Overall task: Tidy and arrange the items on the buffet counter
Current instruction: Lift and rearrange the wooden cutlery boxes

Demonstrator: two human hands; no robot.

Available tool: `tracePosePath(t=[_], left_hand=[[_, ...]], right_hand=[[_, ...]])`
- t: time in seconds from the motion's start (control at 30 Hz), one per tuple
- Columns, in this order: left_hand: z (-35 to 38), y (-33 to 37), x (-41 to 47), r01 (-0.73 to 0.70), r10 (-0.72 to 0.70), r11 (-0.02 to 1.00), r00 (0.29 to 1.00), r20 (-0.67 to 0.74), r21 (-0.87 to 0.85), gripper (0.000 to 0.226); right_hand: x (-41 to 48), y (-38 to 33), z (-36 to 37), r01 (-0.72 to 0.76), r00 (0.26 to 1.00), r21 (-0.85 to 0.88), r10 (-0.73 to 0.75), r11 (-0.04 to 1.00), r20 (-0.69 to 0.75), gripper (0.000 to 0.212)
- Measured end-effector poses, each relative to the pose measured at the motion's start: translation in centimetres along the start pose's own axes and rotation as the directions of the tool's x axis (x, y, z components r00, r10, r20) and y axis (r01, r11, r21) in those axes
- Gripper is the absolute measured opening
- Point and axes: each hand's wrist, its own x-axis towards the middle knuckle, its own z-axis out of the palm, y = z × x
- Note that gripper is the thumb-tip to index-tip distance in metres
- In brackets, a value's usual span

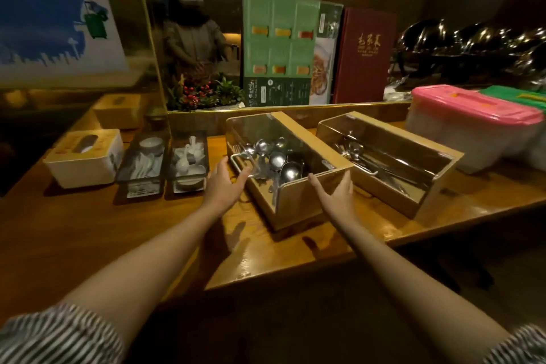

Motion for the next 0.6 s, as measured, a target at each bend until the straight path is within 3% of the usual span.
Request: tracePosePath(t=[0.1, 0.27, 0.6], left_hand=[[-0.2, 0.8, 3.8, -0.005, 0.004, 1.0, 0.999, 0.052, 0.028, 0.082], [0.7, 1.0, 9.1, -0.001, -0.002, 1.0, 0.997, 0.081, 0.029, 0.079], [1.3, -0.7, 20.0, 0.058, -0.047, 0.994, 0.993, 0.11, -0.095, 0.085]], right_hand=[[0.7, -0.8, 1.6, -0.043, 0.999, 0.086, 0.041, 0.995, 0.02, 0.129], [1.5, -0.5, 3.5, -0.035, 0.995, 0.235, 0.055, 0.971, -0.078, 0.109], [4.3, 0.4, 5.6, 0.003, 0.932, 0.454, 0.163, 0.891, -0.325, 0.127]])
